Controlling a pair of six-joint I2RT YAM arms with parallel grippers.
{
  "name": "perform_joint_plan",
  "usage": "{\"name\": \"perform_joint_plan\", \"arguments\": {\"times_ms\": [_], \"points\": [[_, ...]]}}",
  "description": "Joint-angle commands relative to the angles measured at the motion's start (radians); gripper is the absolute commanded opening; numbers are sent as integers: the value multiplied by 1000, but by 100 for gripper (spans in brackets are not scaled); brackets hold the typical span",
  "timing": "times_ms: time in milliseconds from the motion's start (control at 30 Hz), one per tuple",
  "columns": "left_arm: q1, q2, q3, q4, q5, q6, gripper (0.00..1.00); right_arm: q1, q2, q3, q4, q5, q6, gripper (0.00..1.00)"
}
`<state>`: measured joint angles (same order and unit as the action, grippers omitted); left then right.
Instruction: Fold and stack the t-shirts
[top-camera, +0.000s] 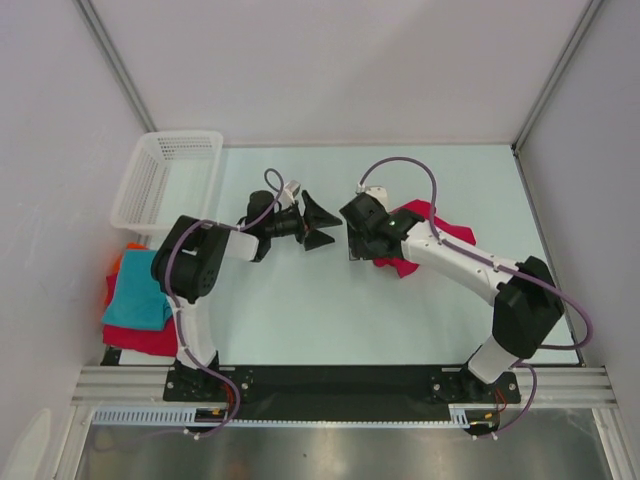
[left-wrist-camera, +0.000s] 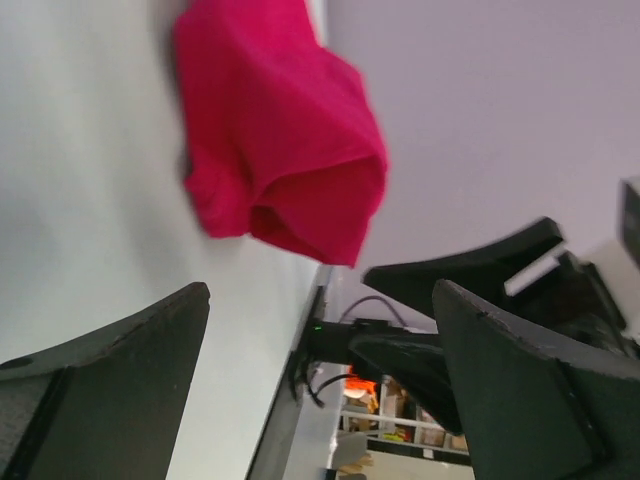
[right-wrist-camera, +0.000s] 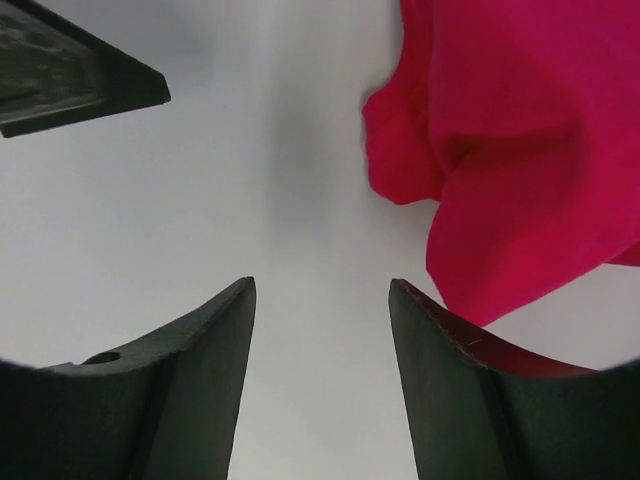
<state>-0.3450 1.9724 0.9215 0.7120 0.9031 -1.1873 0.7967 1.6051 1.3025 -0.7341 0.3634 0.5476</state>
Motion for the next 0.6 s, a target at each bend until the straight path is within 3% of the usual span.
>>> {"name": "perform_joint_plan", "arguments": {"times_ms": [0,33,133,367,467,500,567], "points": [[-18,75,19,656,82,-341,100,-13,27,95,-88,91,11,63],[-25,126,26,743,88,-473,99,-14,23,89,-94,104,29,63],[-49,178,59,954,99,-604,100,-33,-17,48,-116,138,72,64],[-91,215,42,917,69,-552,100,-74,-154,-9,-143,143,101,66],[-133,241,71,821,71,-494,100,-90,-191,-16,-155,141,95,66],[-144,220,86,681,74,-448,100,-94,-197,-20,-160,140,94,66],[-178,171,106,447,62,-210,100,-105,-208,-26,-171,141,91,66]]}}
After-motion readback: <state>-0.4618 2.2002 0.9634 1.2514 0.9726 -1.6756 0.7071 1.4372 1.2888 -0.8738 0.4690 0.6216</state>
